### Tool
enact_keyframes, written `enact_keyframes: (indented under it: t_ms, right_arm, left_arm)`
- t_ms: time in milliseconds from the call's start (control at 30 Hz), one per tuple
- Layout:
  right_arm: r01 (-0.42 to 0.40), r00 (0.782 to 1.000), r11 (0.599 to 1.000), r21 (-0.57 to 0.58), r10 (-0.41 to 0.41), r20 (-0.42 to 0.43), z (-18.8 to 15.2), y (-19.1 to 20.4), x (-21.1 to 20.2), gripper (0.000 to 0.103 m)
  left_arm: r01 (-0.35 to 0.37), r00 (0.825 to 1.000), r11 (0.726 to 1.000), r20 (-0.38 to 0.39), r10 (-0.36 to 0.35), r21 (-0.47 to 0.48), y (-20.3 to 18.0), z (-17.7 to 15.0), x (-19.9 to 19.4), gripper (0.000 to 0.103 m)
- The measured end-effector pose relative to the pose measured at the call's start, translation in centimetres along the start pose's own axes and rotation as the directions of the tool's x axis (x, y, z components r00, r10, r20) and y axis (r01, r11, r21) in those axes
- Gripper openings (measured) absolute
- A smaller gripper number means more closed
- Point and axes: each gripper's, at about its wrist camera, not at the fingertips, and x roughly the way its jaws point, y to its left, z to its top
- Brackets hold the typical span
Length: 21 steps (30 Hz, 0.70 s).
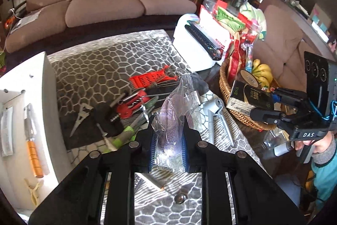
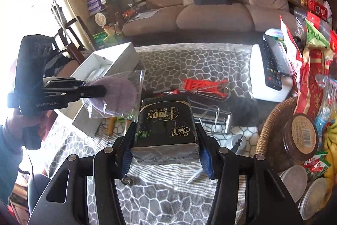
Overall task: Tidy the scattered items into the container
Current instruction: 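Carry the tea box and the sponge bag over the white box with both grippers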
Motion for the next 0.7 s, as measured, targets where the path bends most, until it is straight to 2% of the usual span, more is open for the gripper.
enact_keyframes:
  t_ms: [333,500,700]
  right_arm:
    - [-0.046,0.999,0.993,-0.105,0.047,0.005,3.6,10.7,1.3,0.054]
    - [-0.085,0.996,0.987,-0.135,0.086,-0.001,5.2,15.9,3.9,0.054]
    - [-0.1,0.995,0.978,-0.182,0.097,-0.031,6.3,22.2,7.8,0.054]
  left_arm:
    - [-0.142,0.985,0.984,0.082,0.151,-0.106,8.9,-4.0,-12.7,0.019]
    - [-0.215,0.97,0.963,0.08,0.23,-0.161,13.5,-6.7,-16.5,0.019]
    - [-0.267,0.955,0.937,0.068,0.288,-0.227,19.2,-9.6,-19.8,0.019]
